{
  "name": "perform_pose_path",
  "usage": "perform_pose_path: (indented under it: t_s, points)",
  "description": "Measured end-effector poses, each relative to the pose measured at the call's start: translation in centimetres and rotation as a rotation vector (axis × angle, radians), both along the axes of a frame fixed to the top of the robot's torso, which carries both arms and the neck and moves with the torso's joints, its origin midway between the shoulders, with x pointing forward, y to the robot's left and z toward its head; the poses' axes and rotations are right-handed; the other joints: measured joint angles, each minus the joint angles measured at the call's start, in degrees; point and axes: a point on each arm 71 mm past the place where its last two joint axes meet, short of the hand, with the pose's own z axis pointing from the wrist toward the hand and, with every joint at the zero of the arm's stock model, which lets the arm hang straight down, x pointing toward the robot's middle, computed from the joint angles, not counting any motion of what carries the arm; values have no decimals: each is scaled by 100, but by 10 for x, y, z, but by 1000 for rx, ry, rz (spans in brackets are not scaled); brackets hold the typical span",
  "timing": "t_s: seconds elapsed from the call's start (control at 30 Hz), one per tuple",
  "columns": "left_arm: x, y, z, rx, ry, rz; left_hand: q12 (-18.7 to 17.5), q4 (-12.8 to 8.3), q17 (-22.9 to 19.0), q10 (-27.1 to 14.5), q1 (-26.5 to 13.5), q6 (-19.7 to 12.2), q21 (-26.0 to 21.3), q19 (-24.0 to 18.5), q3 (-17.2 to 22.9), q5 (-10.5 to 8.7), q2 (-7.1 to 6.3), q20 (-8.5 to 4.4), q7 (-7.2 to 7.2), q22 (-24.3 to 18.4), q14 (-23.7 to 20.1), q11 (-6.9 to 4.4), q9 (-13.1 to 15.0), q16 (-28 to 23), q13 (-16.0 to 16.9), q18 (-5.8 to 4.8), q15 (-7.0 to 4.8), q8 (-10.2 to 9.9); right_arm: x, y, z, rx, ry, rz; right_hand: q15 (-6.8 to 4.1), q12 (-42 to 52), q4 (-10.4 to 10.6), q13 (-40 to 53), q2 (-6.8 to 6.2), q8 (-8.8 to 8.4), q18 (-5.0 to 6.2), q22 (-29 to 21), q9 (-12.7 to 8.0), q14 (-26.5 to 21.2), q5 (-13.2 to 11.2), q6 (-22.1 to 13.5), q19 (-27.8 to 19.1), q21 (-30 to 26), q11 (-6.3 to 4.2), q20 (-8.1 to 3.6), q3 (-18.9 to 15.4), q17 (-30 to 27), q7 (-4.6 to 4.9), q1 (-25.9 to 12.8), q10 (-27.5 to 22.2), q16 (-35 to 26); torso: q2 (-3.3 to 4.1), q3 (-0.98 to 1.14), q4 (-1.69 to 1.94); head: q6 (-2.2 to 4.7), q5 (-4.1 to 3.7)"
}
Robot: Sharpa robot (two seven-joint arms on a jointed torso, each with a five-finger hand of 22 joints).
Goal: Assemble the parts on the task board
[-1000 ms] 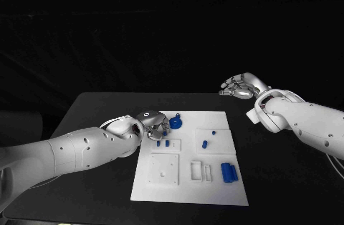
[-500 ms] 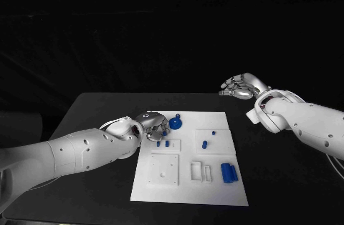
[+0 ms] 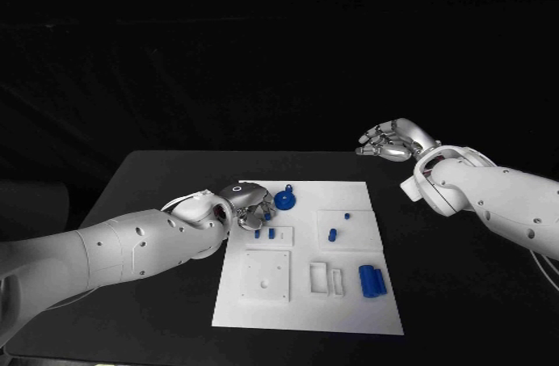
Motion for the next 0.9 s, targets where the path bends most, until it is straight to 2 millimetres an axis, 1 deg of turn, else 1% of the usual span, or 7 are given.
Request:
perform_pose_path:
  t_s: [0.33, 0.4, 0.5, 0.63, 0.7, 0.77, 0.9]
  points:
    - [0, 1, 1, -8, -9, 4, -38, 0, 6, -70, 26, -27, 0, -19, 0, 0, -26, 20, 21, -1, 1, 65, -5, 0, -7, -13, 1, -23, 0, 0, 0, 0, 0, 0, -1, 0, 0, -4, 0, 0, -1, 5, 0, 1, 0, 0, 0, 0, 0, 0, 0, 0, 0, 0, 0, 0, 1, 1, 0, 5, 0]
    - [0, 1, 1, -11, -12, 4, -44, 3, 14, -101, 57, -33, 0, -21, 3, 0, -57, 22, 26, -1, 1, 48, -5, 0, -7, -16, 40, -23, 0, 0, 0, 0, 1, 0, -1, 0, 0, -4, 0, 0, 0, 5, 0, 1, 0, 0, 0, 0, 0, 0, 0, 0, 0, 0, 0, 0, 1, 1, 0, 5, 0]
    - [-1, 1, 2, -17, -18, 6, -61, 16, 15, -134, 57, -34, 0, -25, 16, 0, -56, 35, 26, -1, 1, 72, -5, 24, -13, -17, 40, -23, 0, 0, 0, 0, 1, -1, -1, 22, 0, -4, 0, 0, 0, 5, 1, 1, 0, 0, 0, 0, 0, 0, 0, -1, 0, 0, 0, 0, 2, 2, 0, 5, 0]
    - [-1, 2, 2, -22, -25, 9, -61, 16, 20, -135, 57, -34, 22, -9, 16, 22, -56, 54, 26, -1, 1, 72, -5, 24, -13, -18, 40, -23, 0, 0, 0, 0, 1, -1, -1, 22, 0, -4, 0, 0, 0, 4, 1, 1, 0, 0, 0, 0, 0, 0, 0, -6, 0, 0, 0, 0, 2, 2, 1, 9, 0]
    - [-1, 3, 3, -24, -28, 11, -61, 16, 20, -149, 80, -34, 22, -12, 16, 22, -79, 57, 26, -1, 1, 58, -5, 24, -13, -18, 40, -23, 0, -1, 0, 0, 1, -1, -1, 22, 0, -10, 0, 0, 0, 4, 1, 1, 0, 0, 0, 0, 0, 0, 0, -5, 0, 0, 0, 0, 2, 2, 0, 9, 2]
    - [0, 4, 3, -25, -30, 13, -61, 16, 20, -174, 79, -35, 22, -18, 16, 22, -79, 63, 26, -1, 1, 70, -5, 24, -13, -18, 40, -23, 0, -1, 0, 0, 1, -1, -1, 22, 0, -11, 0, 0, 0, 4, 1, 1, 0, 0, 0, 0, 0, 0, 0, -6, 0, 0, 0, 0, 2, 2, 0, 10, 3]
    - [0, 6, 3, -26, -31, 19, -61, 16, 19, -187, 80, -41, 22, -19, 16, 22, -80, 64, 20, -1, 10, 59, -5, 24, -19, -19, 73, -23, 0, -1, 0, -1, 1, -1, -2, 22, 0, -11, 0, 0, 0, 10, 1, 1, 0, 0, 0, 0, 0, 0, 0, -12, 0, 0, 0, 0, 2, 2, 0, 10, 3]
